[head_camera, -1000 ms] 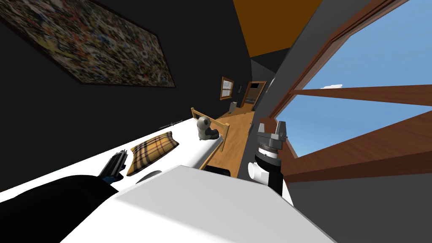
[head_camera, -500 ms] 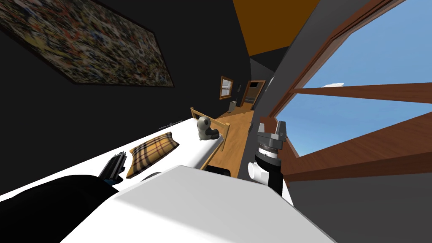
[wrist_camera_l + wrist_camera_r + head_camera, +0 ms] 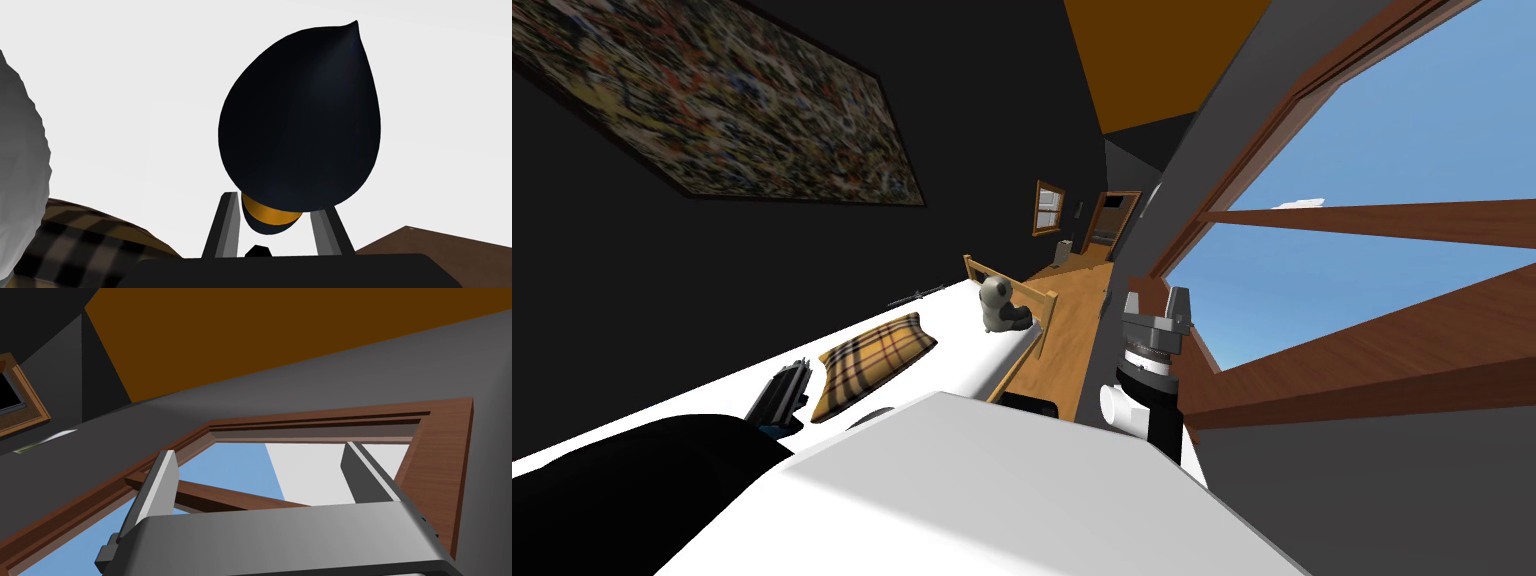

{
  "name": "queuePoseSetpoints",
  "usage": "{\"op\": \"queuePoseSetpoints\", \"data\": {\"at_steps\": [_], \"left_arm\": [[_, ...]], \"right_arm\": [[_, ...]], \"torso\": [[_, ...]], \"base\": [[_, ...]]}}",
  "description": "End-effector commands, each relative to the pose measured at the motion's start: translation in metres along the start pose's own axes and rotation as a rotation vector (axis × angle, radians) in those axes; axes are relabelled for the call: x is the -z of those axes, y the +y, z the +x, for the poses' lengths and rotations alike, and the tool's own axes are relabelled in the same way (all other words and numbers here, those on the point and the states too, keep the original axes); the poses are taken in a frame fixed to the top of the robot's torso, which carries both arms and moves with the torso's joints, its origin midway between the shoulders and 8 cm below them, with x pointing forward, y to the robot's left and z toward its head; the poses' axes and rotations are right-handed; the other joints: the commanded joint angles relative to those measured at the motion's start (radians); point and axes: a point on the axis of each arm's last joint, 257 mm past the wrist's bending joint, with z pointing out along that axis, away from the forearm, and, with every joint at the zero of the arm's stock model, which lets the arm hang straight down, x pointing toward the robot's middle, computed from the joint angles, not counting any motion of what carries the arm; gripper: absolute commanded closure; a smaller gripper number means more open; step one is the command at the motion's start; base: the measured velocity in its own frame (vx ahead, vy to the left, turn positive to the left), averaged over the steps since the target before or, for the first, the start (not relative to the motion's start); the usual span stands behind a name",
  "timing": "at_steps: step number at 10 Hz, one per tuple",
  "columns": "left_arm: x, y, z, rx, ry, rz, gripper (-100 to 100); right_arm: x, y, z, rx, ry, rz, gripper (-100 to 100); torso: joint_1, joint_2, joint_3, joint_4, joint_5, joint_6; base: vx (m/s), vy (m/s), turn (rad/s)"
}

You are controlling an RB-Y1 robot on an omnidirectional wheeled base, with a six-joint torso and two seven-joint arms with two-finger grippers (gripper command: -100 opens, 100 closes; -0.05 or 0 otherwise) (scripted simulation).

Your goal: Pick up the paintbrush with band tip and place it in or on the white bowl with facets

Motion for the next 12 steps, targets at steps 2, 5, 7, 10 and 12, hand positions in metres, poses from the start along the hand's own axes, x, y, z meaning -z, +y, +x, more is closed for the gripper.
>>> {"op": "queuePoseSetpoints", "data": {"at_steps": [2, 5, 7, 10, 12], "left_arm": [[0.01, 0.007, -0.01, -0.006, -0.001, 0.001, 100], [0.009, 0.008, -0.01, -0.006, -0.001, 0.001, 0], [0.016, 0.009, -0.025, 0.025, -0.021, 0.012, 100], [0.03, 0.015, -0.049, 0.077, -0.057, 0.021, 100], [0.036, 0.018, -0.06, 0.098, -0.072, 0.023, 100]], "right_arm": [[0.0, 0.0, 0.0, 0.0, 0.0, 0.0, 0], [0.0, 0.0, 0.0, 0.0, 0.0, 0.0, 0], [0.0, 0.0, 0.0, 0.0, 0.0, 0.0, 0], [0.0, 0.0, 0.0, 0.0, 0.0, 0.0, 0], [0.0, 0.0, 0.0, 0.0, 0.0, 0.0, 0]], "torso": [[0.0, 0.0, 0.0, 0.0, 0.0, 0.0], [-0.003, -0.001, -0.001, 0.0, -0.001, -0.001], [-0.001, -0.002, -0.001, 0.0, -0.001, 0.0], [0.001, -0.002, -0.001, 0.0, -0.001, 0.0], [0.001, -0.001, 0.0, 0.001, -0.001, -0.001]], "base": [[0.018, -0.026, 0.037], [0.015, -0.037, 0.029], [0.031, 0.001, -0.032], [0.024, 0.014, -0.025], [0.014, 0.023, -0.019]]}}
